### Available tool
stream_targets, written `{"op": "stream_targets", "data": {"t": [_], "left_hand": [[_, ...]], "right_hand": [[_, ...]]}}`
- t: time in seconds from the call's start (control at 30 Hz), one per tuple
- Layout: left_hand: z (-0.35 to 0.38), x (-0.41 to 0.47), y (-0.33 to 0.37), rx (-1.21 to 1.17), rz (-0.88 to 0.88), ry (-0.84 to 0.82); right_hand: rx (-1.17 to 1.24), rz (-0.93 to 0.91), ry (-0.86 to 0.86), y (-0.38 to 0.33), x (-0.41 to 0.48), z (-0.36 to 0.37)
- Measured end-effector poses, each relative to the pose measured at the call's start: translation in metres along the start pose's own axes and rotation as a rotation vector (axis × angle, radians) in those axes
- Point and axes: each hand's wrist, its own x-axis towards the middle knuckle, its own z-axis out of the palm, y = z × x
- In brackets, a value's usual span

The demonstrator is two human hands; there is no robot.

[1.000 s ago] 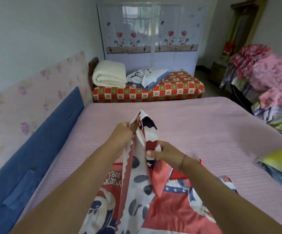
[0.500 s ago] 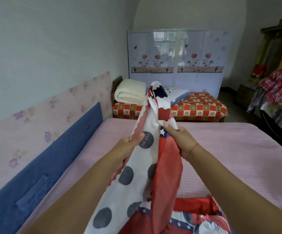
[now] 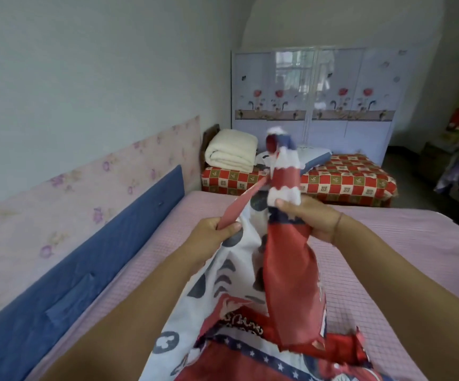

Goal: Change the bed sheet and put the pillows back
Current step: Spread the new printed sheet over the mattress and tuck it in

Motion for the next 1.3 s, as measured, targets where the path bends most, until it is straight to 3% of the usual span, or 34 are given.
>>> {"op": "stream_targets", "data": {"t": [0.2, 0.33, 0.47, 0.67, 0.8, 0.93, 1.03, 1.3], "left_hand": [[0.0, 0.017, 0.024, -0.097, 0.045, -0.07], [-0.011, 0.025, 0.032, -0.115, 0.088, -0.034], [-0.023, 0.023, 0.013, -0.145, 0.084, 0.048], [-0.034, -0.007, -0.058, 0.166, -0.07, -0.146], [-0.048, -0.018, -0.127, 0.138, -0.256, -0.145], [-0.064, -0.023, -0.193, 0.255, -0.374, -0.204], [-0.072, -0.016, -0.203, 0.201, -0.394, -0.164], [-0.095, 0.043, -0.157, 0.013, -0.346, 0.087]], "right_hand": [[0.041, 0.096, -0.294, 0.023, 0.013, 0.042], [-0.036, 0.078, -0.349, 0.03, 0.018, 0.058], [-0.126, 0.027, -0.097, 0.038, 0.031, 0.069], [0.18, -0.049, 0.261, 0.005, 0.055, 0.069], [0.309, -0.119, 0.42, -0.023, 0.072, 0.049], [0.381, -0.04, 0.569, -0.045, 0.072, 0.021], [0.38, 0.034, 0.688, -0.052, 0.065, -0.006], [0.245, 0.207, 0.649, -0.014, 0.051, -0.041]]}}
